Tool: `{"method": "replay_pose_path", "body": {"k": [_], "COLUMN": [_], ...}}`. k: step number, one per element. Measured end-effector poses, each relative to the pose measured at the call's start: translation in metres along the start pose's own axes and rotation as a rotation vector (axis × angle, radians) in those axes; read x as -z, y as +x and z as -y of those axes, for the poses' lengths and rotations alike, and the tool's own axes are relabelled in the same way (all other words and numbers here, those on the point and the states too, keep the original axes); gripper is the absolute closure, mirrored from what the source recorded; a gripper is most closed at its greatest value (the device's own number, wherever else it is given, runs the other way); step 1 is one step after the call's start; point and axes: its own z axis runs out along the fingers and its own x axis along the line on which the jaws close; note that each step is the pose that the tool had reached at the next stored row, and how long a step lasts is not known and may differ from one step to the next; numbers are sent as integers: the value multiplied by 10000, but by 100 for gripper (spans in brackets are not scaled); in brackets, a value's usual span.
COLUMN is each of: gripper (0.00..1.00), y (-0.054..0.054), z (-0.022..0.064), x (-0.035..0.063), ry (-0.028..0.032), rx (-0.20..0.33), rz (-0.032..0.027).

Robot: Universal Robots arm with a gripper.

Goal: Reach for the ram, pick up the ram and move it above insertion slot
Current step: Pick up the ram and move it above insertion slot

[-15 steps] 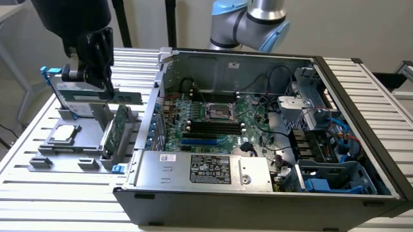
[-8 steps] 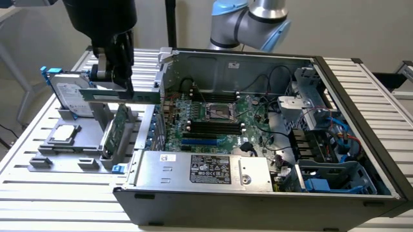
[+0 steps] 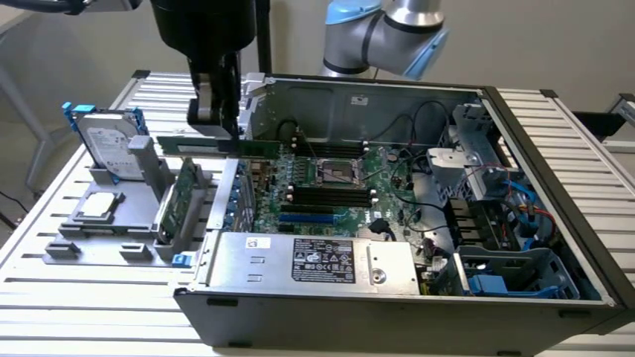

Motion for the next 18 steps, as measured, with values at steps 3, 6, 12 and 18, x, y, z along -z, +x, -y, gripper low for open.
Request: {"method": "replay_pose_path", "body": {"k": [3,6,12,18], "gripper": [87,87,87,87], "y": [-7,-16,-70,-239], "z": [135,272,543,726], "x": [2,4,0,-24], "ry": [0,1,1,1], "rx": [0,1,0,1], "rz": [1,2,3,-1]}}
